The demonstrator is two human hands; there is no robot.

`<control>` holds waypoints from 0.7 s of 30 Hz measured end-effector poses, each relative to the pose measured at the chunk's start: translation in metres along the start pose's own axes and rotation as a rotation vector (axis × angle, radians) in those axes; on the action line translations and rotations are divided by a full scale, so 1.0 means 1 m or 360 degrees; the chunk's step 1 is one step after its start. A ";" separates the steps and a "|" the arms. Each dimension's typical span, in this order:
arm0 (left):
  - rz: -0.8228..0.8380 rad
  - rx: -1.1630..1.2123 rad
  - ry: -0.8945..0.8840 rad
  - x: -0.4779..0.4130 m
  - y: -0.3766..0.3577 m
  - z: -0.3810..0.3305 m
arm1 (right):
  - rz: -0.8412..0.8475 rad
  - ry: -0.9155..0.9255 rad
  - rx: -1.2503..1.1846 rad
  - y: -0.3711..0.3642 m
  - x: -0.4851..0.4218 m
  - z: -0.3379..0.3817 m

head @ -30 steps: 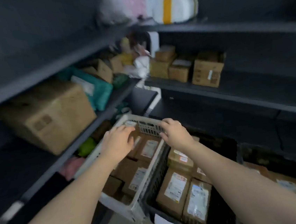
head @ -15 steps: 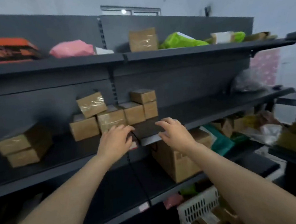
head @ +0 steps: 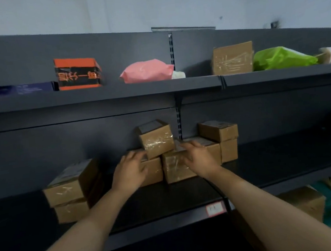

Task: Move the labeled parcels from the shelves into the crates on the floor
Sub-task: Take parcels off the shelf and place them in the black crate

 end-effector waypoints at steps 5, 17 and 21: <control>-0.0127 0.0347 0.0190 -0.040 -0.015 0.009 | -0.0080 -0.0155 -0.0371 -0.007 -0.056 0.009; -0.0037 0.1729 0.1003 -0.085 -0.009 -0.008 | 0.0702 -0.0604 -0.1599 -0.017 -0.133 0.020; -0.0366 0.2036 0.0928 -0.082 0.010 0.000 | 0.0686 -0.0430 -0.1757 -0.023 -0.131 0.041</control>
Point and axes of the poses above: each hand's wrist, its own x-axis away from the middle knuckle, its own y-axis out of the back of the hand, z = x × y, the point moved 1 cm from there along -x, towards the middle knuckle, and after that the axes turned 9 degrees about x, right-handed, at the moved point
